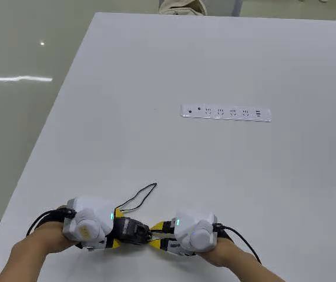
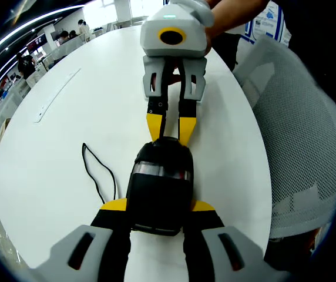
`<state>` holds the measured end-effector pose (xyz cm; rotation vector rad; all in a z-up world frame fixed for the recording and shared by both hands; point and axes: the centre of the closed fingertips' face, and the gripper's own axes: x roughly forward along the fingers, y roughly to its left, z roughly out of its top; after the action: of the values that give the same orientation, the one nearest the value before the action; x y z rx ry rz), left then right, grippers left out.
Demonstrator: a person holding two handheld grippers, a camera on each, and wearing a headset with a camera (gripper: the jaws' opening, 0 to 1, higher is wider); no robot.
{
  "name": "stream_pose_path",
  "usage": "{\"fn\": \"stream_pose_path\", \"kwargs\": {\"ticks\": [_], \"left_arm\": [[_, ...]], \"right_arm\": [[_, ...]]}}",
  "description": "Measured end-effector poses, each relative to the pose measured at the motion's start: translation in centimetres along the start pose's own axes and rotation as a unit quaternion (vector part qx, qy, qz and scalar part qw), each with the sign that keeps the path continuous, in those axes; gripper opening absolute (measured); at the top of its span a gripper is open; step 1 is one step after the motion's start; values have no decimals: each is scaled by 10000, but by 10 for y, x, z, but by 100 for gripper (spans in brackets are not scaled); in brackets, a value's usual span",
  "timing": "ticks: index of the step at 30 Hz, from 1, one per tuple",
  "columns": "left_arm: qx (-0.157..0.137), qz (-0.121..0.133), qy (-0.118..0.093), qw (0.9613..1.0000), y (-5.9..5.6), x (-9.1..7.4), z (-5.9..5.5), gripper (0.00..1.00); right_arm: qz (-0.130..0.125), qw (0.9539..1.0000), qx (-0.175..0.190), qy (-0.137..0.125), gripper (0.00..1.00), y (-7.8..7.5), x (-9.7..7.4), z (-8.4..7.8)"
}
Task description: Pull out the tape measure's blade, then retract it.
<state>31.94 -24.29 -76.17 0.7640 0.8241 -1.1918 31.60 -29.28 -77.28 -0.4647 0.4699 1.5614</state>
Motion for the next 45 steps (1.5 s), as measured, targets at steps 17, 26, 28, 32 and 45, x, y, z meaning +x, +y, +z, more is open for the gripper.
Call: {"fn": "stream_pose_path", "kwargs": {"ticks": [17, 26, 28, 32, 45], "left_arm": [[-50, -16, -48, 10000, 0, 1, 1, 30], [-83, -7, -56, 9999, 0, 1, 1, 30], [-92, -10, -63, 9999, 0, 2, 1, 30], [-97, -12, -66, 9999, 0, 2, 1, 30], [-119, -19, -83, 9999, 0, 1, 1, 30]], "right_arm": [[55, 10000, -22, 66, 11, 0, -6, -6], [71, 9999, -24, 75, 11, 0, -9, -10], [71, 9999, -13, 85, 11, 0, -10, -10], [74, 9999, -29, 95, 11, 0, -11, -11], [90, 9999, 5, 97, 11, -1, -16, -14]]}}
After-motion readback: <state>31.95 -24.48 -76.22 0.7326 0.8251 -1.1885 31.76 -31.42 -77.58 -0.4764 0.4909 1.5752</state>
